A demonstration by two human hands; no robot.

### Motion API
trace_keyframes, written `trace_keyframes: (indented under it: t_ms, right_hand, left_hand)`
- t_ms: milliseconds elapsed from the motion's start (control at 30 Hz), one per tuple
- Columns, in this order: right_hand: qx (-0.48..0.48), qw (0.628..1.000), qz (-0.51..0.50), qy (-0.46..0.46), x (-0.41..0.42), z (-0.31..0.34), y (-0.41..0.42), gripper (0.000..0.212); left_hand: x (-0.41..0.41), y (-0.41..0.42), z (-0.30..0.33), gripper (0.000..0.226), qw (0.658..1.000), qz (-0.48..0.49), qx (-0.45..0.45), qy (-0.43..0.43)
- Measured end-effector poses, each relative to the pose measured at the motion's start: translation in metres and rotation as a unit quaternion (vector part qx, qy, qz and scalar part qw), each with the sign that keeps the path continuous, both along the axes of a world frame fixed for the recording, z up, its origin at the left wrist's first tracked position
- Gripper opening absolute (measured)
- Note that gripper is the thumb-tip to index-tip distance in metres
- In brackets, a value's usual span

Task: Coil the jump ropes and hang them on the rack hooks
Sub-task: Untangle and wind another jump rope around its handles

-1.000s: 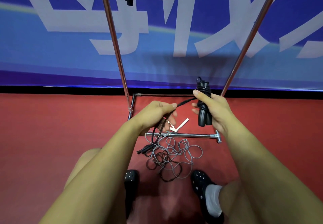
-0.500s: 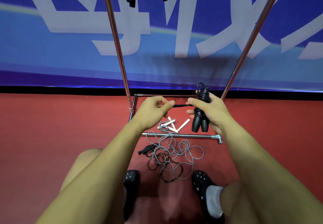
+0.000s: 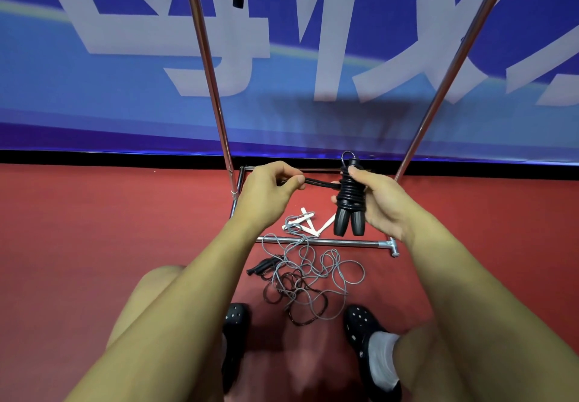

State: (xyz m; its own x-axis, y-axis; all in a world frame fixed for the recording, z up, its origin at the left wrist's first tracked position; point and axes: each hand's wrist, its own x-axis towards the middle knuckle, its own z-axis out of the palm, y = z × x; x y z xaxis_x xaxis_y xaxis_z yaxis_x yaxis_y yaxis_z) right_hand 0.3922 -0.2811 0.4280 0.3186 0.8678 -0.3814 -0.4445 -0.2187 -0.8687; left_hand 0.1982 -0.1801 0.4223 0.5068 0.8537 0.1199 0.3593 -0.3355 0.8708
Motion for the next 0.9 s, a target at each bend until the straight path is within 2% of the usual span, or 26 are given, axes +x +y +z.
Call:
trace_keyframes:
  t_ms: [133,300,733,833,900]
  right_hand:
    - [0.018,0.999,-0.011,-0.048,-0.004,-0.001,0.000,0.012]
    - [0.017,0.998,-0.026,-0.047,-0.010,0.001,-0.001,0.021]
    - [0.015,0.991,-0.034,-0.126,-0.013,-0.013,0.004,0.021]
    - [0.018,0.992,-0.021,-0.124,-0.016,-0.013,0.005,0.024]
    - [0.009,0.996,-0.006,-0.091,-0.018,-0.013,0.006,0.030]
  left_hand:
    - [0.002,-0.007,0.007,0.006,0.999,-0.024,0.022,-0.011]
    - [0.006,-0.013,0.010,0.006,0.998,-0.047,0.032,-0.030]
    - [0.015,-0.021,0.005,0.009,0.996,-0.078,0.040,0.005]
    - [0.016,-0.022,0.004,0.011,0.996,-0.074,0.051,0.023]
    - [0.016,-0.020,0.004,0.010,0.996,-0.069,0.054,0.031]
